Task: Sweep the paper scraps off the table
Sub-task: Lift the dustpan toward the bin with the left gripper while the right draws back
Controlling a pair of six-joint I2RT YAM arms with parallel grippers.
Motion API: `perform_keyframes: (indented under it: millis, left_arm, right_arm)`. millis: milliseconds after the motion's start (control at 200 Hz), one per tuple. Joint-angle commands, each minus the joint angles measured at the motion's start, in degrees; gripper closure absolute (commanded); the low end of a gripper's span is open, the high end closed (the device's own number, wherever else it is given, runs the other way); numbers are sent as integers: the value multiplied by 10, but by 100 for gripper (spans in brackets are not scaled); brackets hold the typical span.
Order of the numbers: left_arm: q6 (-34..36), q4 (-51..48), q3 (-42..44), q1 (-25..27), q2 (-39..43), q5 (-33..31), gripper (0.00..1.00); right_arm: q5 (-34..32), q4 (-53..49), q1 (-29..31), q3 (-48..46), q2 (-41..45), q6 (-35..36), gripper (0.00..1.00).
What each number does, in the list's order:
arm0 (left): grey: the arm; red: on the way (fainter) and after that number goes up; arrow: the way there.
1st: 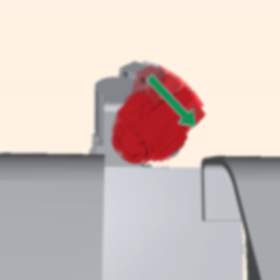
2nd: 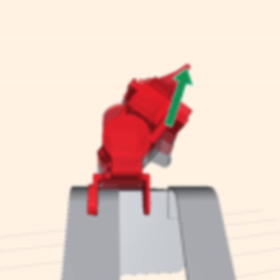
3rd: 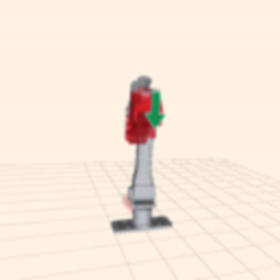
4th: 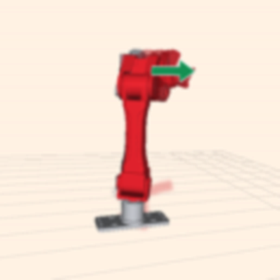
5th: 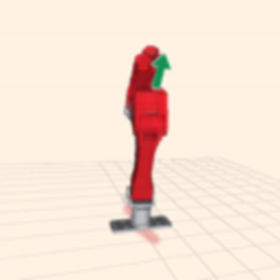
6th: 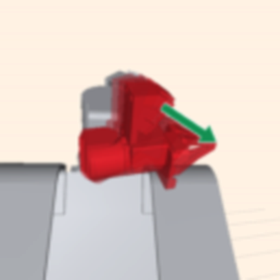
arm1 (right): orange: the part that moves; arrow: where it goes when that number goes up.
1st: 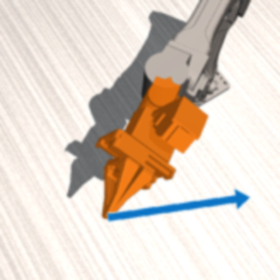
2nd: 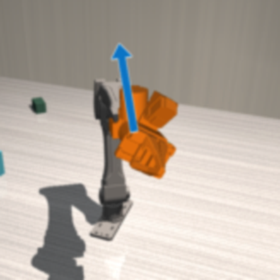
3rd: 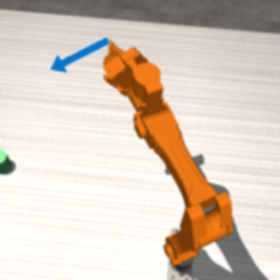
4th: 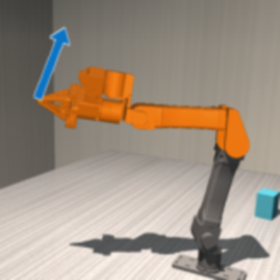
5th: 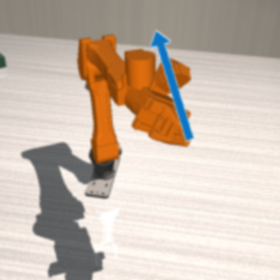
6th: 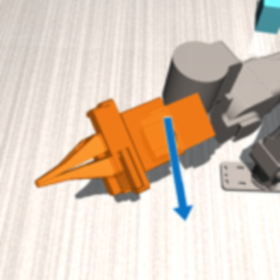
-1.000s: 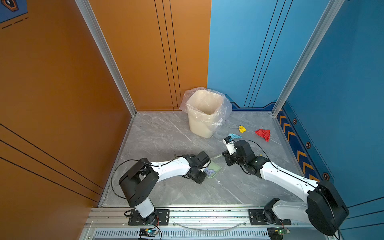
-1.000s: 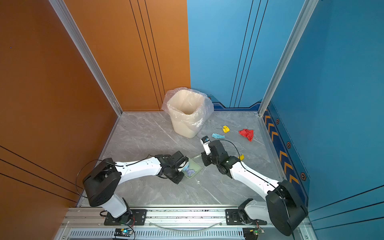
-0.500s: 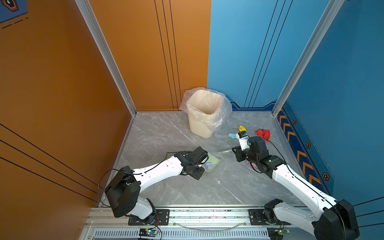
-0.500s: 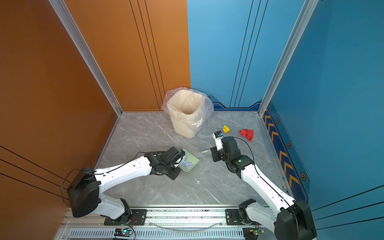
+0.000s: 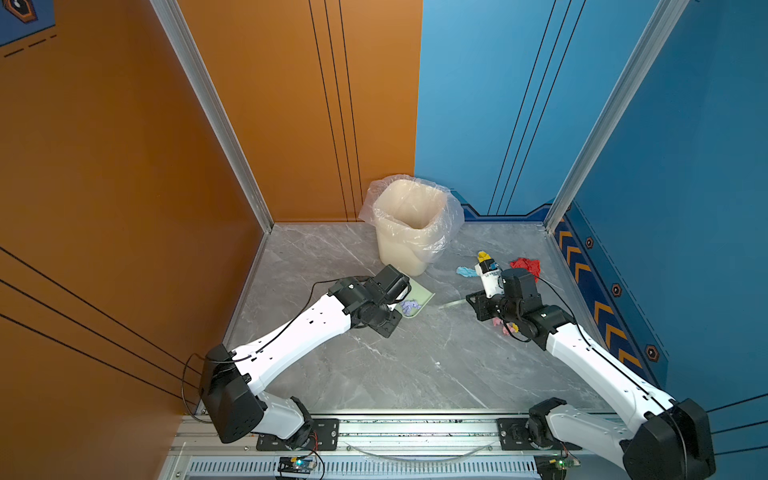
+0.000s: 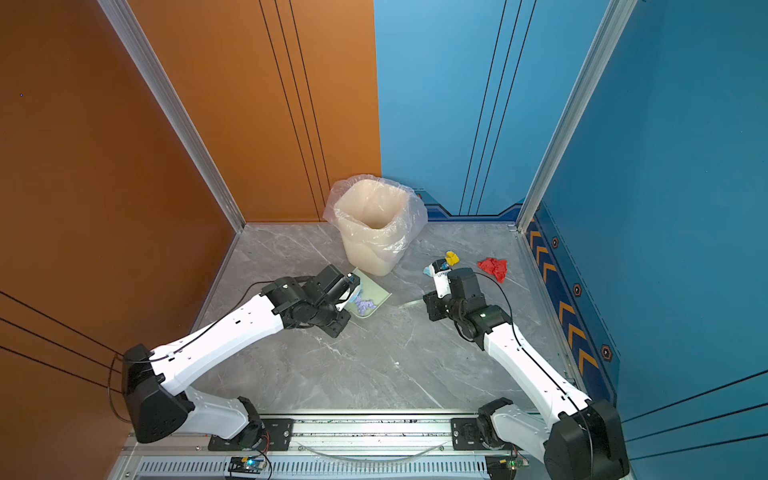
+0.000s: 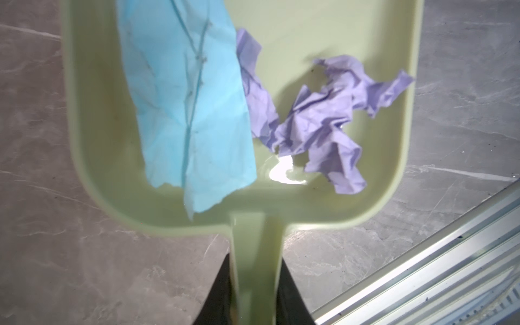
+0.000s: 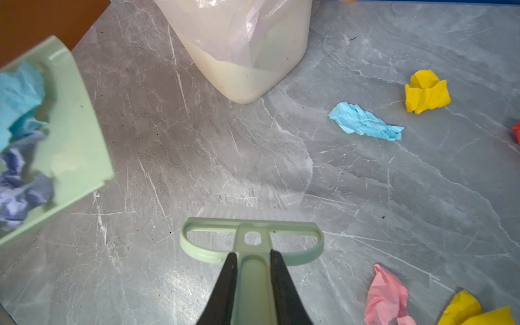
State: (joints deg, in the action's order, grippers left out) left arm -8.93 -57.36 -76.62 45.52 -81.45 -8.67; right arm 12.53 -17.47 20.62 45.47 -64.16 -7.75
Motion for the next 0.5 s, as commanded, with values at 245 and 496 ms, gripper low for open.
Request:
perform_keyframes:
  millis: [245, 496]
  left_arm:
    - [59, -103, -128, -45, -3, -60, 100]
    - [88, -110, -200, -70, -13, -88, 100]
  right_arm:
    - [45, 38, -5, -30, -15, -12, 100]
    - [70, 58, -5, -40, -27, -14, 100]
